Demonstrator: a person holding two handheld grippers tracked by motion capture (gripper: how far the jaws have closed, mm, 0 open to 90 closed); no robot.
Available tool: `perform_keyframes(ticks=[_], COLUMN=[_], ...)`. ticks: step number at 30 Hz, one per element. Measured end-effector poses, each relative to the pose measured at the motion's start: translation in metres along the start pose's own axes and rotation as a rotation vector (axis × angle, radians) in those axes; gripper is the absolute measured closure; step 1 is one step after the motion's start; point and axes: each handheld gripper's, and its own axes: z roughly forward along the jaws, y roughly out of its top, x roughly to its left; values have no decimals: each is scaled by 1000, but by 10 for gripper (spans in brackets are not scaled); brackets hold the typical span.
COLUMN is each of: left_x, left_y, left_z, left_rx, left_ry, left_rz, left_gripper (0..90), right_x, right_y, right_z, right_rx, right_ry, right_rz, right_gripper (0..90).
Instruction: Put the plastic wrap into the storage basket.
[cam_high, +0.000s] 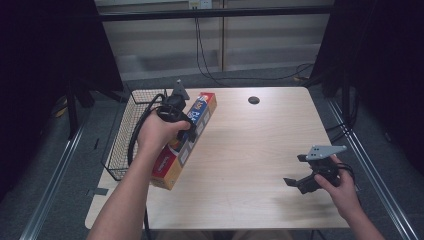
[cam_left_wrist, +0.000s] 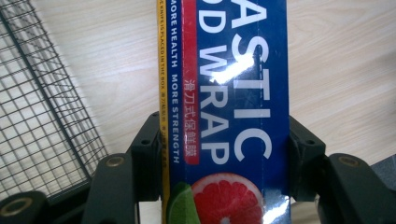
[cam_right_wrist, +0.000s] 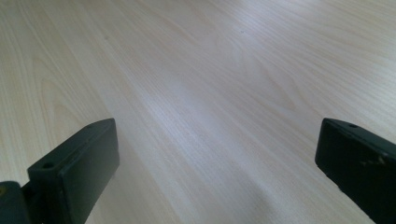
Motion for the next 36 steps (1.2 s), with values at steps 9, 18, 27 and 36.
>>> perform_keyframes(ticks=[9,18,27,36], left_x=[9,18,28,40], left_y=[-2,-4,-5,-9], left_z=[-9,-15,-20,-25], left_rx=[-13,-25,-27,-29], left_ry=[3,16,20,43], left_rz=[-24,-67,-95,-120], left_gripper=[436,436,435,435], right_x=[0,-1,0,0], right_y=[0,0,0,0], right_z=[1,2,3,4], right_rx=[4,3,7,13], right_ry=[1,3,10,7], right_rz=[-5,-7,-10,-14], right_gripper=[0,0,0,0])
